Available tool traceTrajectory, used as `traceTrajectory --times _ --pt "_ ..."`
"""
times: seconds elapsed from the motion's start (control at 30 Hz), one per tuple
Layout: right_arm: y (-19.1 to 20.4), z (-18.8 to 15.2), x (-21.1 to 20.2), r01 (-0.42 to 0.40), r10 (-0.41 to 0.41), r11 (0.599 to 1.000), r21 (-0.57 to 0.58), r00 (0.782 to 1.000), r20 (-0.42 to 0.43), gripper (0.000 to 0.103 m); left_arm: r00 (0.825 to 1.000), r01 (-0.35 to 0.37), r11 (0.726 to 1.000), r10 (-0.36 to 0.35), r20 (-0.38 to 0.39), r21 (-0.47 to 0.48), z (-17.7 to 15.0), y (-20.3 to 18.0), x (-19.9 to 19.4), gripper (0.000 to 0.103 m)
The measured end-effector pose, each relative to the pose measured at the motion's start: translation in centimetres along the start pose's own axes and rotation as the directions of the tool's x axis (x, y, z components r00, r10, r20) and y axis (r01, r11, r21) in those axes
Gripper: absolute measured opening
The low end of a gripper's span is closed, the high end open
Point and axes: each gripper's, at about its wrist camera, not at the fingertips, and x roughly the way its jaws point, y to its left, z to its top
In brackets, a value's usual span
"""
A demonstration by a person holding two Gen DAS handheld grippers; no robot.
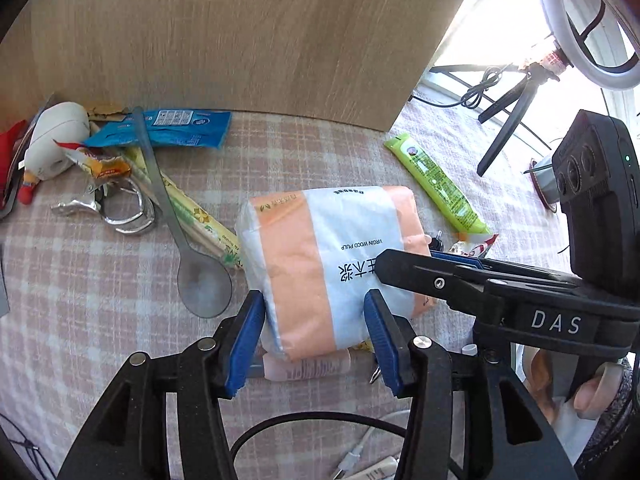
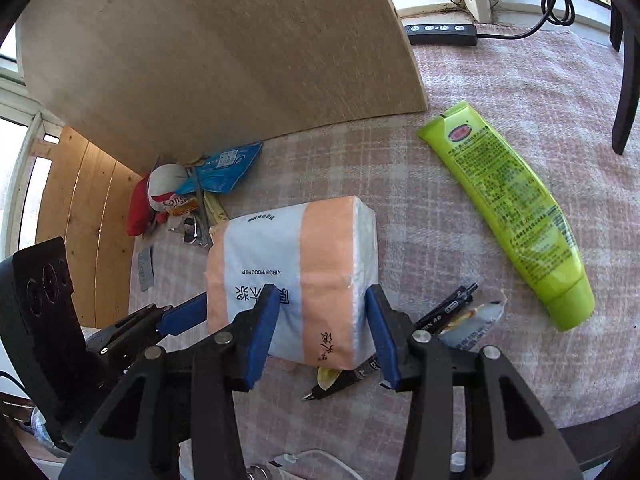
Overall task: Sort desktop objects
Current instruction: 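Grasp the orange-and-white tissue pack with both tools together, then carry the tissue pack with both tools and release it into the tray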
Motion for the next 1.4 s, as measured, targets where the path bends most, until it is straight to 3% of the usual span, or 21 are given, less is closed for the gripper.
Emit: traceTrajectory --times 0.23,0.47,0.73,1.03,1.4 --pt "1.4 -3.5 -1.9 -0.032 0.032 0.999 -0.014 0.999 0.015 0.045 0.999 0.018 1.000 -0.018 0.039 -0.010 -2.7 -0.4 -4.1 0.048" --pt "2.9 -5.1 -7.5 -0.050 0.053 0.998 -0.034 0.995 0.079 0.045 0.995 0.028 0.998 -0.032 0.095 0.049 -3.3 -3.6 -7.8 0.048" --pt "2.0 -7.8 -14.3 -0.043 0.049 0.998 -0.044 0.988 0.149 0.045 0.990 0.054 0.989 -0.072 0.125 0.140 -4.6 -8.5 -10.6 0.048" --pt "-3.7 -11.5 -20.8 0.018 -0.022 1.000 0.019 0.976 0.219 0.045 0.985 0.132 0.951 -0.158 0.072 0.279 -6.8 -17.1 -9.6 0.048" --pt "-13.5 -16.6 -28.2 0.071 -0.131 0.977 0.202 0.945 0.301 0.045 0.975 0.216 0.877 -0.214 -0.054 0.429 -9.3 -28.2 -5.9 0.048"
